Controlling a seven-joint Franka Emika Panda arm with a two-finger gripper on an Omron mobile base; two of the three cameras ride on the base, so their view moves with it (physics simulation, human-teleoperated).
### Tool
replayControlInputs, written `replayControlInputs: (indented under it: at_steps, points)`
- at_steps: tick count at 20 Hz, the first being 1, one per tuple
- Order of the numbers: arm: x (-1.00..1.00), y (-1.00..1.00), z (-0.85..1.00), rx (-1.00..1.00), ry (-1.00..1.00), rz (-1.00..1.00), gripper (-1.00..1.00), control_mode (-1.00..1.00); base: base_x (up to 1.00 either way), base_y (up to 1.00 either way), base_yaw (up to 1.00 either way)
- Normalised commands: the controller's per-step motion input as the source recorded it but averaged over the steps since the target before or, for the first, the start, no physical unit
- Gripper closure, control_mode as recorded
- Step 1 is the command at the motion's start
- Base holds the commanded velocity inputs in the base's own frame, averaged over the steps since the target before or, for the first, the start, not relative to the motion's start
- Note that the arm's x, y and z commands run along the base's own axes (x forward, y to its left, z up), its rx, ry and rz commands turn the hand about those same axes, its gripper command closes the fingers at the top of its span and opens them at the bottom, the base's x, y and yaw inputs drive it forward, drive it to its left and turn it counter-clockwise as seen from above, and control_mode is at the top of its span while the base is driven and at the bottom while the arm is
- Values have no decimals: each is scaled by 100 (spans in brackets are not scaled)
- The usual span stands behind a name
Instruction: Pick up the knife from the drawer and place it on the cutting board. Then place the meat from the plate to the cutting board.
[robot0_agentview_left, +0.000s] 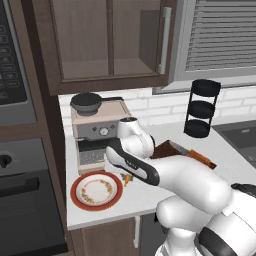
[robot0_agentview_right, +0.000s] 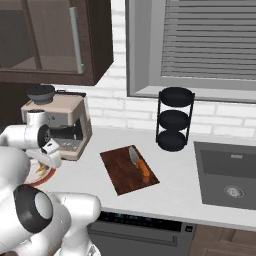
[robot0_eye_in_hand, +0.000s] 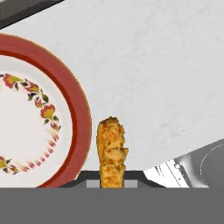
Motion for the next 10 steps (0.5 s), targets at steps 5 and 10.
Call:
replayControlInputs:
  at_steps: [5,10]
  points:
    - [0,-97,29,-1,1,7,100,-100,0,0,0]
    - [-1,-95,9,-2,0,17,100,-100,0,0,0]
